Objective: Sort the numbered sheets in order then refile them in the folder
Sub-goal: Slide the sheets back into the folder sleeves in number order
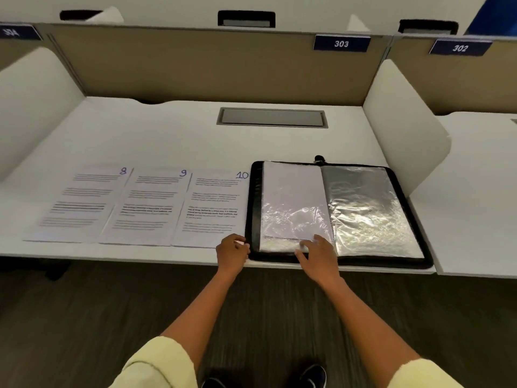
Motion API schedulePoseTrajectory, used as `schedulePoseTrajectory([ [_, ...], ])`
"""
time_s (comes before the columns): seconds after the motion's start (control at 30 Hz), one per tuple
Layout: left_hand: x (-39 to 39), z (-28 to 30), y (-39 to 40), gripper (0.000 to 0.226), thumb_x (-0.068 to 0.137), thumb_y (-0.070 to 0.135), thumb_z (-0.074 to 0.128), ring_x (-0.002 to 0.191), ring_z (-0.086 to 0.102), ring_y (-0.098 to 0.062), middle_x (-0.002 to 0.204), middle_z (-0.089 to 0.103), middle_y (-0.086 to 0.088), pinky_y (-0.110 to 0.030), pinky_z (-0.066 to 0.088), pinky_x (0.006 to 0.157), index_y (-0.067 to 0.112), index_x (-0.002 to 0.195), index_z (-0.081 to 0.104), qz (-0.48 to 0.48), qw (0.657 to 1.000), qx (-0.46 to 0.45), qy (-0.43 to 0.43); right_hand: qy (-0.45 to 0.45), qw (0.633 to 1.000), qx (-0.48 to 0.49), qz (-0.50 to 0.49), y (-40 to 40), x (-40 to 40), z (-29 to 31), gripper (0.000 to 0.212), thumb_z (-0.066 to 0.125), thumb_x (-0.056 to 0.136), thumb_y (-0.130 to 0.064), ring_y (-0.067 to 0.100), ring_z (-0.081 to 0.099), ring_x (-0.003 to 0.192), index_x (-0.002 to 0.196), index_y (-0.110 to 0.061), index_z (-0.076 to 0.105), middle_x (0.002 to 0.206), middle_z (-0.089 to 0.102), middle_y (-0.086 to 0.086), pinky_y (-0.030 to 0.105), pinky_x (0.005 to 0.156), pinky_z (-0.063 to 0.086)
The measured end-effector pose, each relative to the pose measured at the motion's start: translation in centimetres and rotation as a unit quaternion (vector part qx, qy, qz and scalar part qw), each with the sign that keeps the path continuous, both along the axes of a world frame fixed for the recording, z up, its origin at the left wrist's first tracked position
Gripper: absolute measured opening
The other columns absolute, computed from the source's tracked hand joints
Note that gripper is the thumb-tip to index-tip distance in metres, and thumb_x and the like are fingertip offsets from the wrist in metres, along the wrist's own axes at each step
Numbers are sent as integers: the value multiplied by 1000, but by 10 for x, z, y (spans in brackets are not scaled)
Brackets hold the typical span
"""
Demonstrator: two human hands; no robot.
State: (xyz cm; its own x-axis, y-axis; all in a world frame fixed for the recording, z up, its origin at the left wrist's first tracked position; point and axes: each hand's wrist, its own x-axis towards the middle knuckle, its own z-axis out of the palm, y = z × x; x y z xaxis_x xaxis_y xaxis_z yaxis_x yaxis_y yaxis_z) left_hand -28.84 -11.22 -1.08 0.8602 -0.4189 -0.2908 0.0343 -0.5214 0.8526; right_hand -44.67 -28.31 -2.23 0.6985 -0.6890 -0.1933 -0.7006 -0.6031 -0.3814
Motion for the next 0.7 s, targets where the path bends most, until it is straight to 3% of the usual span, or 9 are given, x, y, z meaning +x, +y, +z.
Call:
schedulePoseTrajectory([
  [0.13, 30, -8, 41, 26, 93, 24, 64, 94, 64, -16, 100, 67, -2, -25, 50, 84, 15, 117, 61, -82, 989, 37, -116, 16, 999, -30, -28, 33, 25, 6, 54, 47, 98, -54, 29, 32, 144, 144, -26, 49, 155, 39, 10, 47, 118, 28],
  [0.3, 73, -8, 89, 55, 94, 46, 56, 137, 37, -19, 147, 43, 0, -39, 35, 112, 21, 142, 44, -141, 964, 90, -207, 15, 999, -38, -17, 84, 77, 18, 67, 38, 97, -64, 31, 12, 152, 155, -32, 28, 165, 18, 6, 55, 121, 12],
  [0.5, 129, -2, 146, 70, 94, 60, 44, 149, 15, -25, 160, 23, -5, -44, 15, 120, 22, 151, 30, -117, 938, 176, -274, 8, 998, -39, 44, 141, 149, 25, 76, 29, 93, -73, 31, 4, 153, 157, -36, 13, 167, 6, 4, 58, 122, 6],
  [0.7, 184, -4, 209, 74, 95, 64, 37, 151, 2, -25, 164, 7, -4, -49, 9, 122, 24, 154, 17, -54, 946, 203, -248, -6, 993, -22, 118, 184, 222, 28, 76, 33, 93, -72, 28, -3, 154, 158, -37, 12, 167, -1, 1, 56, 122, -1],
])
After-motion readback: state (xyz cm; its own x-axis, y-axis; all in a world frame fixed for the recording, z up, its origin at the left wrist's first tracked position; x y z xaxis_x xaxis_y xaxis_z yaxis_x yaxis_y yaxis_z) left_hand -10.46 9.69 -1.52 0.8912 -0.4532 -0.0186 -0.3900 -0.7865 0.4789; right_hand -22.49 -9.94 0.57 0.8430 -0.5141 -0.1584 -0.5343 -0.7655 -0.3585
